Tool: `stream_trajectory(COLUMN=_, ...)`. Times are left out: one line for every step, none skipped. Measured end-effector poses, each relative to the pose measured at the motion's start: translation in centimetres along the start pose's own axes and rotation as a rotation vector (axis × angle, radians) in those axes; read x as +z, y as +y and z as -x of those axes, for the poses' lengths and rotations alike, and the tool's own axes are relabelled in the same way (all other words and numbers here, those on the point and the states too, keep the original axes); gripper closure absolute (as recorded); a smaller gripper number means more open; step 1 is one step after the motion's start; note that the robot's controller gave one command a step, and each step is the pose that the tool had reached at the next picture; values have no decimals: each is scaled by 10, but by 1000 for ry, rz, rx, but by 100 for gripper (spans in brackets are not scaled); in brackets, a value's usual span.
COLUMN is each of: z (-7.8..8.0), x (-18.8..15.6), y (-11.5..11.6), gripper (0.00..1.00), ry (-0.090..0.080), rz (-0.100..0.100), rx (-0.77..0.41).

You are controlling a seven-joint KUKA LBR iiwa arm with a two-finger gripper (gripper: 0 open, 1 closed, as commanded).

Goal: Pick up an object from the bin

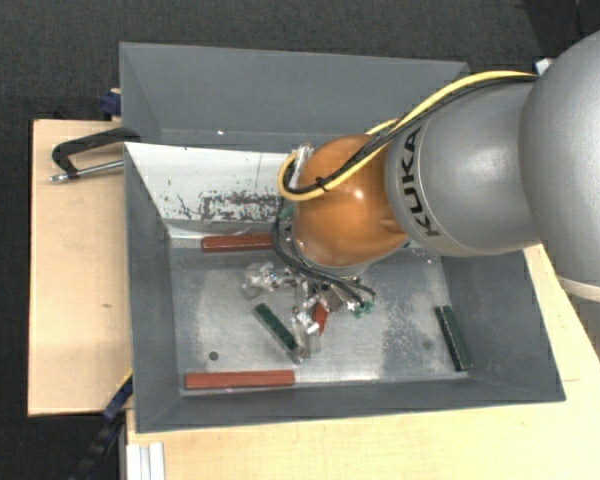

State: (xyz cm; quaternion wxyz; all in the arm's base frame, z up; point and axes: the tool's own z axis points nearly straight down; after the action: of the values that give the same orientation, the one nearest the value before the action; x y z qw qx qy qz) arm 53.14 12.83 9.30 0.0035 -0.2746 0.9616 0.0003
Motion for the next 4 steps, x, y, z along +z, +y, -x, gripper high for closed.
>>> stream_trajectory(z=0, x=21, y=9, gripper=100, ry=6, rz=3, rx=-346)
stream_trajectory(z=0, x=22, y=10, gripper=0, ry=3, rz=3, rx=-347)
stream_trajectory(z=0, x=22, y=10, gripper=100, ry=4, rz=4, rx=-346)
stream_trajectory(z=0, x=22, y=10, gripper=100, ry=4, rz=4, rx=-347)
